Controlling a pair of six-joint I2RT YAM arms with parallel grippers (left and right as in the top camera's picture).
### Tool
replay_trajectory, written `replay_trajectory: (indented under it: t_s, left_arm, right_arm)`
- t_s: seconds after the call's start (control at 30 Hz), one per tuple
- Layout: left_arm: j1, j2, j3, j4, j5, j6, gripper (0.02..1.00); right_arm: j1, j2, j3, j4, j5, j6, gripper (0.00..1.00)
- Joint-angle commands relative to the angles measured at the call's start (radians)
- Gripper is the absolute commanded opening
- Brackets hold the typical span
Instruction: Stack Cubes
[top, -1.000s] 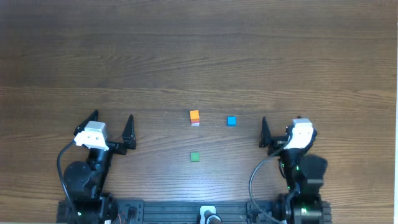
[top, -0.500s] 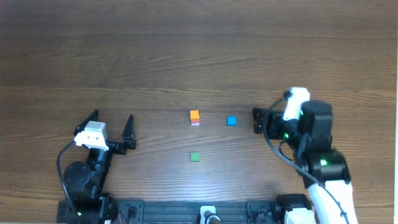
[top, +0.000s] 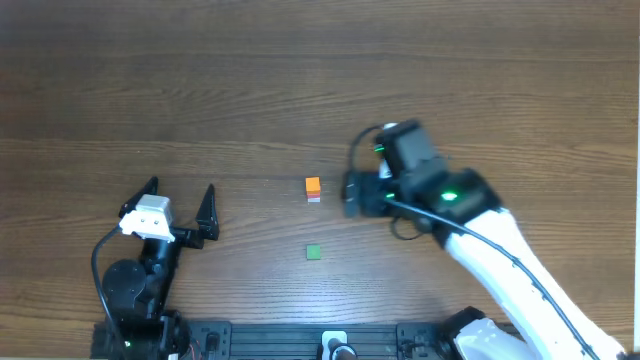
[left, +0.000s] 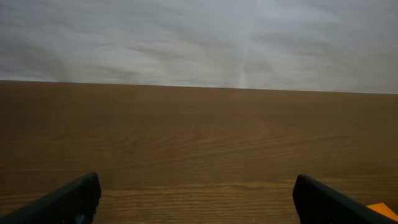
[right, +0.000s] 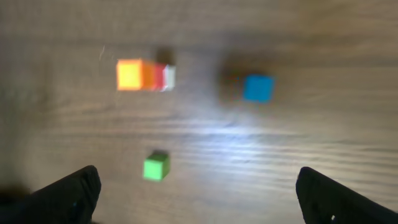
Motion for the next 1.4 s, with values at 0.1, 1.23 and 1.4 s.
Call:
replay_trajectory:
  t_s: [0.1, 1.23, 1.4]
  left_arm:
    - [0.005, -0.009, -0.007, 0.003, 0.010, 0.018, 0.998]
    - [0.005, -0.009, -0.007, 0.003, 0.010, 0.018, 0.998]
    - [0.005, -0.009, -0.007, 0.003, 0.010, 0.018, 0.996]
  right_arm:
    - [0.174, 0.139, 0.061, -0.005, 0.027, 0.205, 0.993]
    - [0.468, 0.463, 0.053, 0.052, 0.128, 0.520, 0.991]
    - [0.468, 0.473, 0.009, 0.086, 0.135, 0.521, 0.993]
